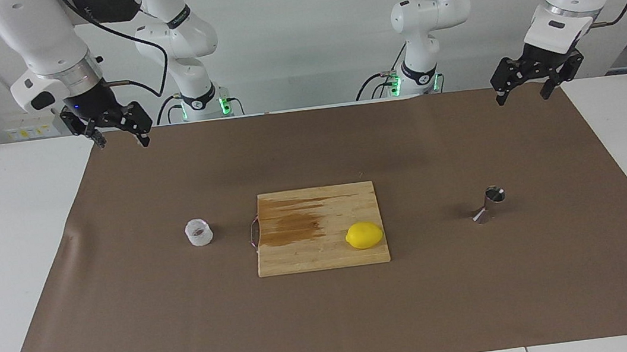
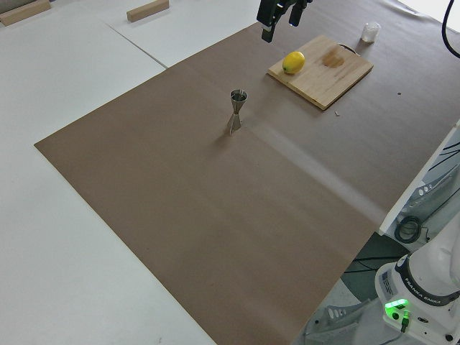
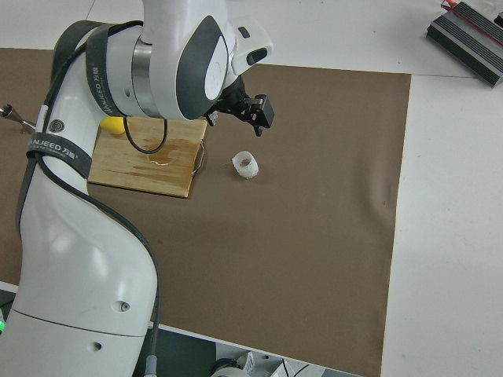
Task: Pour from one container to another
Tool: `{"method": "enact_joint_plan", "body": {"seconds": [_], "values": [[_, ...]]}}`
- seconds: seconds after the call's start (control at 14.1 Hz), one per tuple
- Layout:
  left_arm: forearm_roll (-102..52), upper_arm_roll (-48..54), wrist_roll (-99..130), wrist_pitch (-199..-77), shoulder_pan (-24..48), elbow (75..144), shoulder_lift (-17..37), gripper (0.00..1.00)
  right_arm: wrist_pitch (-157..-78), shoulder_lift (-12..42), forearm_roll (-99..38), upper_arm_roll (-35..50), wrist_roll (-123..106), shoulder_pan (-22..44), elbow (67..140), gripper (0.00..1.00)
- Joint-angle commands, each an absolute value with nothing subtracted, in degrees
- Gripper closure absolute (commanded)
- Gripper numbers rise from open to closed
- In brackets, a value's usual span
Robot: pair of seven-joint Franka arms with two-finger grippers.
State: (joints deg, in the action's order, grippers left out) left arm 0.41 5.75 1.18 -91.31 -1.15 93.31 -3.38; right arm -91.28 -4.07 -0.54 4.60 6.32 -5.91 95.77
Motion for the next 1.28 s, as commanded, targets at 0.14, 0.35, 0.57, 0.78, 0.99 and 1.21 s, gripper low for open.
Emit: {"method": "enact_joint_plan", "body": {"seconds": [0.14,0.35,0.57,0.78,0.99,1.21], "values": [[-0.26,5.36,1.14,-91.23,-0.09,94.57,-4.66,0.0,-90.7,-4.39,-0.79,4.92,5.27,-6.59,95.8,0.0],[-0.26,5.27,1.32,-90.97,-0.52,94.66,-4.66,0.0,-90.7,-4.48,-0.79,4.92,5.27,-6.59,95.71,0.0],[-0.26,5.27,1.32,-90.97,-0.88,94.66,-4.66,0.0,-90.7,-4.39,-0.79,4.92,5.27,-6.59,95.8,0.0],[-0.18,5.1,0.88,-90.88,-0.97,94.48,-4.66,0.0,-90.7,-4.39,-0.79,4.92,5.27,-6.59,95.8,0.0],[-0.18,5.1,0.88,-91.58,-0.97,94.48,-4.57,0.0,-90.7,-4.48,-0.79,4.92,5.27,-6.59,95.8,0.0],[-0.18,5.01,1.14,-91.84,-1.92,94.74,-4.66,0.0,-90.7,-4.48,-0.79,4.92,5.27,-6.59,95.8,0.0]]}}
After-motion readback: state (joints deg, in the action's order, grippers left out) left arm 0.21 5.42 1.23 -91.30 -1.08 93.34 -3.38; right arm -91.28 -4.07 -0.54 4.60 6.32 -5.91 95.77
